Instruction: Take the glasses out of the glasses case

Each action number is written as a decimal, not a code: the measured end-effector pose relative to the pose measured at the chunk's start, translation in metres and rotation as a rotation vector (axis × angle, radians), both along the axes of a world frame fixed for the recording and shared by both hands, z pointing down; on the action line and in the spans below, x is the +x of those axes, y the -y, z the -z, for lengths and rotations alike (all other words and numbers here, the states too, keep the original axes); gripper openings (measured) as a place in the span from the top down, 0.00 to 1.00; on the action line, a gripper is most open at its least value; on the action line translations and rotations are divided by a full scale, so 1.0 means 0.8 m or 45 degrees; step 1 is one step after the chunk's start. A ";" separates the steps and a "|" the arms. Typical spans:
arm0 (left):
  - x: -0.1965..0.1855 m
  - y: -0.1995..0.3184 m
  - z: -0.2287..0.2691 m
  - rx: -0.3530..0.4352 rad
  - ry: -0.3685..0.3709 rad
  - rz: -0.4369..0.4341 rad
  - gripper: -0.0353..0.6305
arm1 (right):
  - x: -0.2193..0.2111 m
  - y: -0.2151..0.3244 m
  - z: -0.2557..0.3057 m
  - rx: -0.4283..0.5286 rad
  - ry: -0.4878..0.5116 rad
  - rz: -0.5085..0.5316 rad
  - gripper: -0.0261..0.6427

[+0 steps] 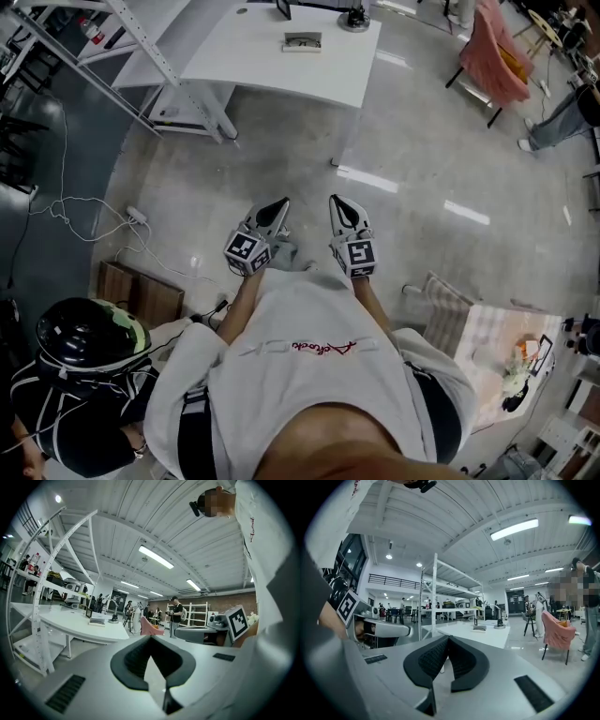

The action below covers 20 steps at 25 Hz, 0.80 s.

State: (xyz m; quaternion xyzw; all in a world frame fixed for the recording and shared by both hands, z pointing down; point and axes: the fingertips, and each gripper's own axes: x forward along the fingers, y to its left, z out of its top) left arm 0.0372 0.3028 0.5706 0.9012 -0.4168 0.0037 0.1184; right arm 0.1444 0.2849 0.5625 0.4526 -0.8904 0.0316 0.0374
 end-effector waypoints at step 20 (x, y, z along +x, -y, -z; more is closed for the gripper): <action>-0.004 0.174 -0.013 0.004 -0.103 -0.043 0.91 | -0.023 0.161 -0.012 -0.018 -0.097 0.027 0.97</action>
